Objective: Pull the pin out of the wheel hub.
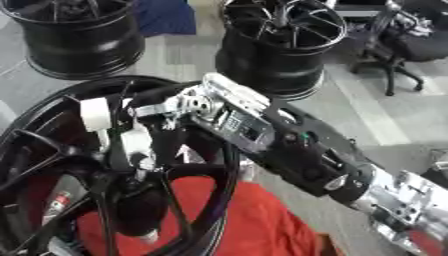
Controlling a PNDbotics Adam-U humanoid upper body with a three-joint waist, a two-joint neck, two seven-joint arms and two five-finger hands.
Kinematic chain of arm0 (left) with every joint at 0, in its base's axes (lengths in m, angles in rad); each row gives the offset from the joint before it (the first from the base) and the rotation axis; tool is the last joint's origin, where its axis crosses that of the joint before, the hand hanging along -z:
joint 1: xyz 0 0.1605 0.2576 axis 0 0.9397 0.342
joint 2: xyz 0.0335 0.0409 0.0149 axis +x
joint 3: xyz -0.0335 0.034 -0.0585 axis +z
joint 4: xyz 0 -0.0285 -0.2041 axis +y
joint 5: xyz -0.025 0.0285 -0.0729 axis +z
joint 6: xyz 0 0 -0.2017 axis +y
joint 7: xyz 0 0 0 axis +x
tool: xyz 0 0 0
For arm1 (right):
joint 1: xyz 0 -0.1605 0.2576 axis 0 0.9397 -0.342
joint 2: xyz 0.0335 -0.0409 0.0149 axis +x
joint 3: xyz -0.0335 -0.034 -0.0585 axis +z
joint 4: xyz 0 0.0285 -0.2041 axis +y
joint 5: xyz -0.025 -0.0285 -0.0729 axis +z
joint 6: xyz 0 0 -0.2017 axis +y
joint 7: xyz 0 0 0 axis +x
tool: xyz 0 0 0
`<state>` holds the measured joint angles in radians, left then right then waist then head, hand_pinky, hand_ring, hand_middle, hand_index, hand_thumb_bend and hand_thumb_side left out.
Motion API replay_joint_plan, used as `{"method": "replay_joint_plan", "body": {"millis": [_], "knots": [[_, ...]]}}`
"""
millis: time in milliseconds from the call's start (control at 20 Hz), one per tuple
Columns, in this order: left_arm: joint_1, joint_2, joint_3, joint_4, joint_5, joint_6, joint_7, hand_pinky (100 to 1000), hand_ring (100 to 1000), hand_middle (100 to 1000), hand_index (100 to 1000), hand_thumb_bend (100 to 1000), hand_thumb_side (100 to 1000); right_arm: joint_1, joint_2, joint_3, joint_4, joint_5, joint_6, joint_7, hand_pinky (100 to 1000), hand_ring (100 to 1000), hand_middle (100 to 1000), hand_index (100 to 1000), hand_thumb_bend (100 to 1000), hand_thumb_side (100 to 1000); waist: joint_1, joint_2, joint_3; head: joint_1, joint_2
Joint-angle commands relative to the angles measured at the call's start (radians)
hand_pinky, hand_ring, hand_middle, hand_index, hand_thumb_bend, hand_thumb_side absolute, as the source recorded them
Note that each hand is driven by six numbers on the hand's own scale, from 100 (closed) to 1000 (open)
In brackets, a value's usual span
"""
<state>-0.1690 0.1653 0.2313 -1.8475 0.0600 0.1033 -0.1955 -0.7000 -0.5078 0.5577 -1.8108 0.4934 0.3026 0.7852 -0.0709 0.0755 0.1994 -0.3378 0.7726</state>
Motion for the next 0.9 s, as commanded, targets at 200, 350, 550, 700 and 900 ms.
{"method": "replay_joint_plan", "body": {"millis": [200, 350, 550, 700, 900], "knots": [[-0.013, 0.009, -0.003, -0.012, -0.002, -0.001, -0.005, 555, 515, 573, 773, 100, 762, -0.031, -0.034, -0.024, -0.041, -0.013, 0.021, 0.014, 448, 472, 537, 736, 100, 210, 0.005, -0.011, 0.003, -0.004, -0.003], [-0.013, 0.010, -0.002, -0.012, -0.001, 0.000, -0.004, 554, 515, 573, 773, 100, 763, -0.036, -0.044, -0.027, -0.051, -0.017, 0.024, 0.021, 447, 472, 537, 737, 100, 211, 0.003, -0.012, 0.003, -0.004, -0.003], [-0.011, 0.015, -0.002, -0.011, -0.002, 0.002, -0.005, 554, 515, 573, 772, 100, 765, -0.048, -0.087, -0.045, -0.085, -0.043, 0.041, 0.035, 445, 471, 537, 737, 100, 211, -0.003, -0.015, -0.003, -0.001, -0.003], [-0.008, 0.021, 0.001, -0.010, -0.006, 0.003, -0.002, 554, 514, 573, 772, 100, 766, -0.054, -0.136, -0.072, -0.131, -0.091, 0.069, 0.040, 436, 465, 532, 735, 100, 209, -0.011, -0.019, -0.012, 0.006, -0.003], [-0.003, 0.028, 0.006, -0.010, -0.010, 0.006, 0.002, 554, 514, 573, 772, 100, 767, -0.054, -0.216, -0.130, -0.185, -0.181, 0.099, 0.023, 417, 451, 520, 726, 100, 206, -0.019, -0.026, -0.028, 0.018, -0.003]]}}
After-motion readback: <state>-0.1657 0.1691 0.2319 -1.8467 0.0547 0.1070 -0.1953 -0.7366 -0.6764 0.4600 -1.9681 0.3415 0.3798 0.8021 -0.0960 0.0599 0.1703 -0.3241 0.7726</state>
